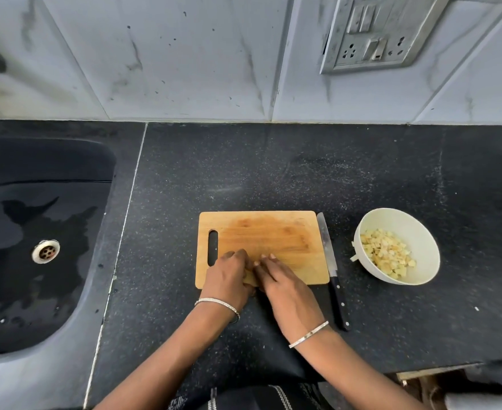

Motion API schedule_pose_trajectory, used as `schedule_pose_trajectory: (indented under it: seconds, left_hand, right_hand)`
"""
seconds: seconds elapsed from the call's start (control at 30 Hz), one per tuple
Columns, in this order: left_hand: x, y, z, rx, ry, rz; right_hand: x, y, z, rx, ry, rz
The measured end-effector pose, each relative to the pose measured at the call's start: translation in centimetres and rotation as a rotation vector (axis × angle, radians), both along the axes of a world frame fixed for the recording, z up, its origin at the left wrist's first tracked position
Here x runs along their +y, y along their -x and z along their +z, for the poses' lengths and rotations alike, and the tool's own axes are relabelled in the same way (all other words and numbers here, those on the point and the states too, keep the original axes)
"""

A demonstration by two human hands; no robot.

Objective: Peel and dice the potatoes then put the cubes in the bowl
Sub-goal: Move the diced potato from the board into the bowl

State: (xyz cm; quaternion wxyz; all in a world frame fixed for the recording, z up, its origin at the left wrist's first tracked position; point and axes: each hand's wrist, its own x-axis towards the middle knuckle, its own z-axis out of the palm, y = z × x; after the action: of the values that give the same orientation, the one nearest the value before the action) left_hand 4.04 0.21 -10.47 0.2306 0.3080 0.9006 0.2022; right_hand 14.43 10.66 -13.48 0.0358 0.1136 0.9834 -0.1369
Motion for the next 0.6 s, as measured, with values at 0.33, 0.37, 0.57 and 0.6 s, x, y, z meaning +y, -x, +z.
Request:
schedule_pose_trajectory:
  seconds: [0.33,0.37,0.57,0.6]
  left_hand:
    - [0.3,-0.6,-0.3,0.018,-0.053,0.001]
    - [0.4,-0.6,-0.3,0.021,-0.064,0.001]
    - [0.8,-0.5,-0.3,0.020,-0.087,-0.010]
    - [0.8,-0.5,-0.3,0.016,-0.088,-0.012]
  right_hand:
    - [0.0,-1.2,-0.1,0.126,-0.263,0.121]
    - [0.2,-1.2,-0.1,0.142,-0.269,0.135]
    - [1.8,-1.9,-0.4,0.248,-0.199,0.222]
    - [2.0,-1.9,-0.2,0.259,-0.168,0.224]
